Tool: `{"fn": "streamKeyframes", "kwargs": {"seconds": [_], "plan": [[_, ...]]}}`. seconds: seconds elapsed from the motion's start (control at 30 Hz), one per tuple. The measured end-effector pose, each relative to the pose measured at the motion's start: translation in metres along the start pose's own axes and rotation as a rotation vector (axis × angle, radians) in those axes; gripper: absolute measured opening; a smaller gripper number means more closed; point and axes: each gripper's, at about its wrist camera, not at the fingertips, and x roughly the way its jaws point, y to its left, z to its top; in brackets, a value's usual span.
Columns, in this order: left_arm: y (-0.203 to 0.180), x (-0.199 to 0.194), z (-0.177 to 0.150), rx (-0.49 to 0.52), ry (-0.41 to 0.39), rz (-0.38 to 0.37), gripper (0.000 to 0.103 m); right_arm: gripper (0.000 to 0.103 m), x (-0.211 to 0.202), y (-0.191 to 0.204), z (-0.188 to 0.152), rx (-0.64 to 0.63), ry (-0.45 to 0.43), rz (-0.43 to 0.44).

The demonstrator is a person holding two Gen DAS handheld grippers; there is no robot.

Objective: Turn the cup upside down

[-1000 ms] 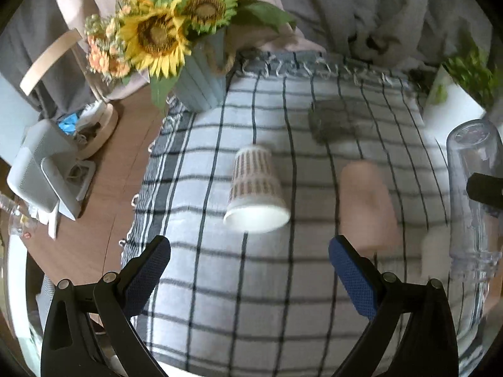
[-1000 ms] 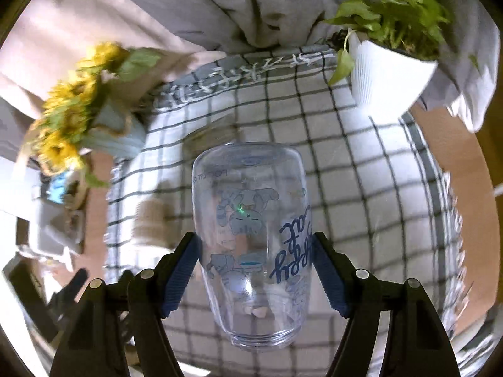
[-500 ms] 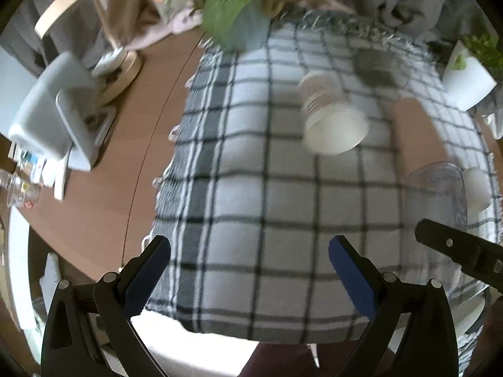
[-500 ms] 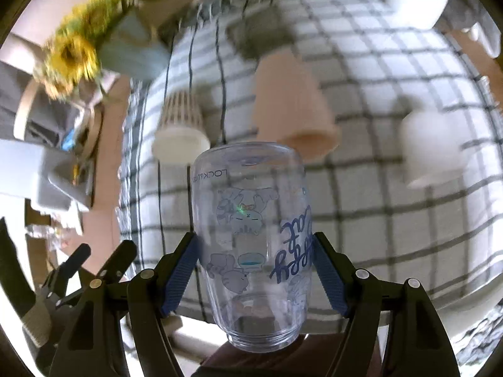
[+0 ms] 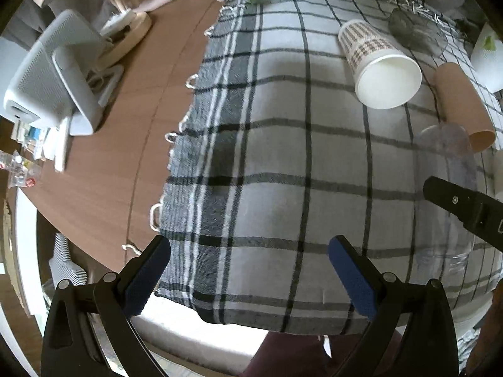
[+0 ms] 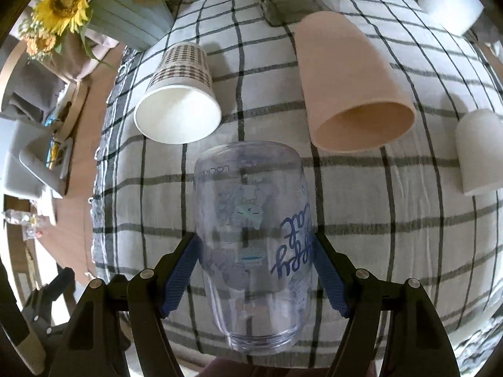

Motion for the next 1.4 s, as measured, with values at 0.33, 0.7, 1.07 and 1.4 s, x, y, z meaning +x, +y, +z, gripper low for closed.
{"fn": "streamKeyframes", "kwargs": {"seconds": [0.33,0.7,1.07,1.4], "plan": [[-0.009,-0.019,0.012,0.026,-0.021,-0.029,0.103,0.073,-0.017,-0.002,0.0,0.015,-0.001,0.033],[-0.079,-0.039,0.05,0.095,-0.026,-0.211,0.103,0.079,-0.131,-0.054,-0.011,0.104,-0.272,0.01],[-0.137,-0.006,0.076,0.103,0.084,-0.217,0.094,0.079,-0.129,-0.11,-0.01,0.219,-0.241,0.015],[-0.152,0.011,0.083,0.09,0.109,-0.185,0.073,0.079,-0.119,-0.121,-0.004,0.21,-0.211,0.018]]}}
